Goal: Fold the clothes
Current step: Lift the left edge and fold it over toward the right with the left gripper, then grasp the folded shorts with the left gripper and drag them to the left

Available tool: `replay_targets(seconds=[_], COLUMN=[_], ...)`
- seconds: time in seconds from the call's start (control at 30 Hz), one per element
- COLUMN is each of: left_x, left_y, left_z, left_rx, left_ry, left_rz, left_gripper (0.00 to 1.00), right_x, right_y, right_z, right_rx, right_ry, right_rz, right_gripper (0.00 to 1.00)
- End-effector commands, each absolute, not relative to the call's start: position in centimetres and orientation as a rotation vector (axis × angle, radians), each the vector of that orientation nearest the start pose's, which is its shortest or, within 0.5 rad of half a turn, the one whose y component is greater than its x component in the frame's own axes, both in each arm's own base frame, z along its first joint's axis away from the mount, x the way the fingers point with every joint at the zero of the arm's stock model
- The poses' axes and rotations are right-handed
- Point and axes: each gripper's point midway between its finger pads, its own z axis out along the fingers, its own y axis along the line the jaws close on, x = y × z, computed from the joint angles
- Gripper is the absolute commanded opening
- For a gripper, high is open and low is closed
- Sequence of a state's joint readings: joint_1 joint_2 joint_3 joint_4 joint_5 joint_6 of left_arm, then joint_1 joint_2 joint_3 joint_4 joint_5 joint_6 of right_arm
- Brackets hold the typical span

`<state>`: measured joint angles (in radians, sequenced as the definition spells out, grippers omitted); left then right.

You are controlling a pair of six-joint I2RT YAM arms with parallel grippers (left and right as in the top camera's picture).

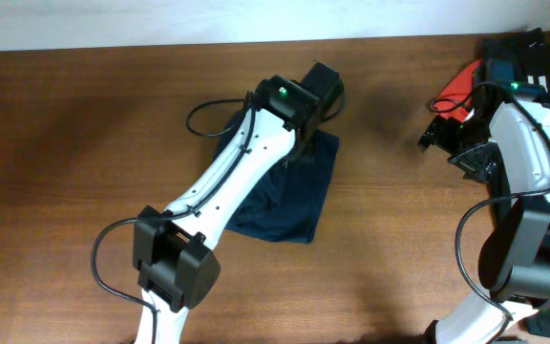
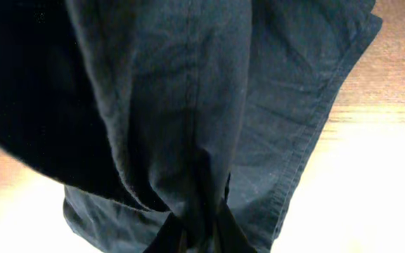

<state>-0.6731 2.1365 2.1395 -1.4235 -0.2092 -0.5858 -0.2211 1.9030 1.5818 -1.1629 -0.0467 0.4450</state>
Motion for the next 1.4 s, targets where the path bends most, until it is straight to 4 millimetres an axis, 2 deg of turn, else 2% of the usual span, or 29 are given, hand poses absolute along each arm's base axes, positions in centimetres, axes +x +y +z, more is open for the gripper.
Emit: replay_targets(seconds=[0.0,0.1,0.17,0.2,0.23,0.27,0.33,0.4,0.47,0.5,0.53,0.57,0.63,0.67,0.7,0.77,0.8,0.83,0.9,0.97,1.07,1.17,1.3,1.37], left_x=[36.2,34.6,32.6,31.3,30.4,30.3,30.8,33.3,36.2,37.4,39.0,39.6,39.0,38.1,37.3,35.7,34.8,33.8,32.1,30.8,29.3,27.6,25.8,24.7], left_y=[-26.8,-28.7,-30.4,-31.6,-32.4,-32.4,-32.0,-29.4,-25.5,-23.5,-20.8,-19.5,-19.9,-20.4,-21.0,-23.1,-24.8,-26.7,-28.3,-30.1,-32.0,-32.9,-32.0,-32.4], left_z=[14.7,13.0,12.9,12.9,13.0,13.0,13.0,12.9,13.1,13.1,13.1,12.8,12.2,11.5,10.6,8.9,7.9,6.2,3.4,2.0,1.6,1.2,-1.4,-1.9], left_rx=[0.152,0.206,0.26,0.377,0.447,0.485,0.469,0.39,0.287,0.224,0.108,0.047,0.08,0.088,0.118,0.206,0.267,0.291,0.299,0.357,0.446,0.502,0.383,0.393], left_ry=[2.911,2.987,3.061,3.09,3.103,3.099,3.091,3.048,2.989,2.984,3.006,3.046,3.137,3.179,3.201,3.221,3.218,3.209,3.215,3.213,3.191,3.2,3.258,3.27], left_rz=[0.097,0.036,-0.08,-0.167,-0.22,-0.216,-0.202,-0.069,0.115,0.154,0.137,0.055,-0.2,-0.249,-0.242,-0.246,-0.271,-0.278,-0.292,-0.372,-0.392,-0.376,-0.306,-0.305], left_gripper=[0.09,0.09,0.34,0.6,0.71,0.73,0.69,0.69,0.69,0.71,0.75,0.7,0.38,0.22,0.15,0.13,0.13,0.13,0.13,0.12,0.12,0.14,0.14,0.15], right_x=[37.4,37.4,37.4,37.4,37.4,37.4,37.4,37.4,37.4,37.4,37.4,37.4,37.4,37.4,37.4,37.4,37.4,37.4,37.4,37.4,37.4,37.4,37.4,37.4], right_y=[-7.7,-7.7,-7.7,-7.7,-7.7,-7.7,-7.7,-7.7,-7.7,-7.7,-7.7,-7.7,-7.7,-7.7,-7.7,-7.7,-7.7,-7.7,-7.7,-7.7,-7.7,-7.7,-7.7,-7.7], right_z=[9.9,9.9,9.9,9.9,9.9,9.9,9.9,9.9,9.9,9.9,9.9,9.9,9.9,9.9,9.9,9.9,9.9,9.9,9.9,9.9,9.9,9.9,9.9,9.9], right_rx=[1.006,1.006,1.006,1.006,1.006,1.006,1.006,1.006,1.006,1.006,1.006,1.006,1.006,1.006,1.006,1.006,1.006,1.006,1.006,1.006,1.006,1.006,1.006,1.006], right_ry=[2.883,2.883,2.883,2.883,2.883,2.883,2.883,2.883,2.883,2.883,2.883,2.883,2.883,2.883,2.883,2.883,2.883,2.883,2.883,2.883,2.883,2.883,2.883,2.883], right_rz=[0.079,0.079,0.079,0.079,0.079,0.079,0.079,0.079,0.079,0.079,0.079,0.079,0.079,0.079,0.079,0.079,0.079,0.079,0.079,0.079,0.079,0.079,0.079,0.079], right_gripper=[0.99,0.99,0.99,0.99,0.99,0.99,0.99,0.99,0.99,0.99,0.99,0.99,0.99,0.99,0.99,0.99,0.99,0.99,0.99,0.99,0.99,0.99,0.99,0.99])
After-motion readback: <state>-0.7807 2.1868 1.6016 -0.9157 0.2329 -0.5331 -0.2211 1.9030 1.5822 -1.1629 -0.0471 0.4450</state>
